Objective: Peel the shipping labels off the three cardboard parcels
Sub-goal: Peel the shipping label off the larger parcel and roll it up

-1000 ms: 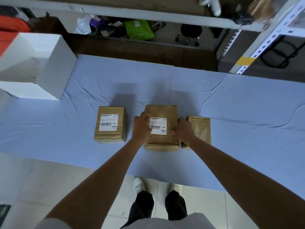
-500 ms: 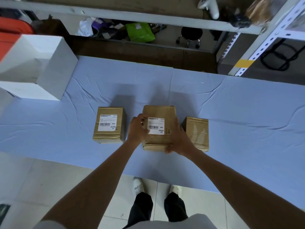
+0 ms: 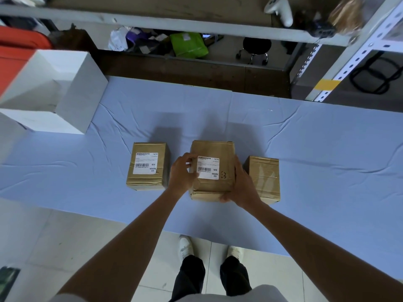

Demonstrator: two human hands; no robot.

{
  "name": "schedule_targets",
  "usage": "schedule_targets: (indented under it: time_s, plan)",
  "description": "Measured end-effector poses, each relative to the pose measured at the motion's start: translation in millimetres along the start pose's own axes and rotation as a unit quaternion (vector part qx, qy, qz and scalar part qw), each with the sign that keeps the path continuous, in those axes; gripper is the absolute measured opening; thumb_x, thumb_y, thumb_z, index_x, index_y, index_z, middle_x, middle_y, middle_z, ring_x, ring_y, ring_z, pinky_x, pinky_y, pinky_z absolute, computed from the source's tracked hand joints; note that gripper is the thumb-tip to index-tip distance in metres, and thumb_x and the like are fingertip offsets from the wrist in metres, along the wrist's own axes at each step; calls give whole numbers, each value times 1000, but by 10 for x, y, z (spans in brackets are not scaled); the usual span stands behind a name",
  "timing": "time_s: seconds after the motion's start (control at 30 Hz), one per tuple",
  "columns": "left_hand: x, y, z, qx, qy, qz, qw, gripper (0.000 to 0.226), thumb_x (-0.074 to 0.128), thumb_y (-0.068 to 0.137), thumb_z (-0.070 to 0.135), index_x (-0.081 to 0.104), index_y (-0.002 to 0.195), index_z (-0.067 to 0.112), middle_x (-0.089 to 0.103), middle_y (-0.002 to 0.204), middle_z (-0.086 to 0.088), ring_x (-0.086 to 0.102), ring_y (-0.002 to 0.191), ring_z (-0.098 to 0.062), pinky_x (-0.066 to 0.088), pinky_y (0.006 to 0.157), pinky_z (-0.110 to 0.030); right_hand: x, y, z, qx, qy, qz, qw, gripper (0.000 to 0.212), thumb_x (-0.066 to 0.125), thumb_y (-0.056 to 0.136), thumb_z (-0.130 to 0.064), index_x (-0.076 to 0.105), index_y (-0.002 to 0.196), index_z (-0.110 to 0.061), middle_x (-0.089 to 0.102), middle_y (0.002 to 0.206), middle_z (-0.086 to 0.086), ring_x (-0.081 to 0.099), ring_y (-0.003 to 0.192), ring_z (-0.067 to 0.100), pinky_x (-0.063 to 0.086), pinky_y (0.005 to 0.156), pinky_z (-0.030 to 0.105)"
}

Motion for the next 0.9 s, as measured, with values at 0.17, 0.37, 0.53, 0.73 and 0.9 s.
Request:
schedule_targets:
  time_s: [0.17,0.37,0.53,0.73,0.9]
  plan:
    - [1,28,-39,-9,2,-1,1000,52,69,76,-8,56,122,13,56,127,-10,58,116,-22,52,96,-34,-33,24,61,11,63,-11,998,127,85,46,8,22,150,-27,54,121,-7,51,122,21,50,99,41]
    - [23,42,-66,-16,4,-1,1000,54,68,76,-9,56,123,14,53,126,-11,57,116,-21,52,96,-39,-43,38,101,22,79,-8,997,125,84,46,11,26,150,-26,54,118,-10,52,119,17,50,93,30]
    - [33,62,-78,-13,12,-7,1000,53,69,77,-7,56,123,15,53,127,-10,57,117,-21,53,96,-36,-49,20,103,19,82,-13,996,127,84,45,14,25,151,-25,54,122,-7,52,121,20,51,98,40]
    - [37,89,-89,-16,10,-11,1000,52,70,75,-9,58,120,15,53,126,-11,59,114,-22,53,94,-35,-62,14,80,19,57,-7,998,125,84,48,12,24,152,-23,54,125,-6,52,123,21,50,100,40]
    - [39,81,-80,1,50,-5,999,50,63,80,-5,57,124,18,52,124,-11,58,113,-23,53,94,-38,-66,14,60,22,39,-11,999,127,86,49,9,20,153,-22,54,134,4,50,126,24,48,102,45]
Point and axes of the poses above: each hand's wrist, its own y-axis towards the middle knuckle, its own x-axis out of the palm, z = x × y, the point moved 6 cm from there along y, towards the middle knuckle
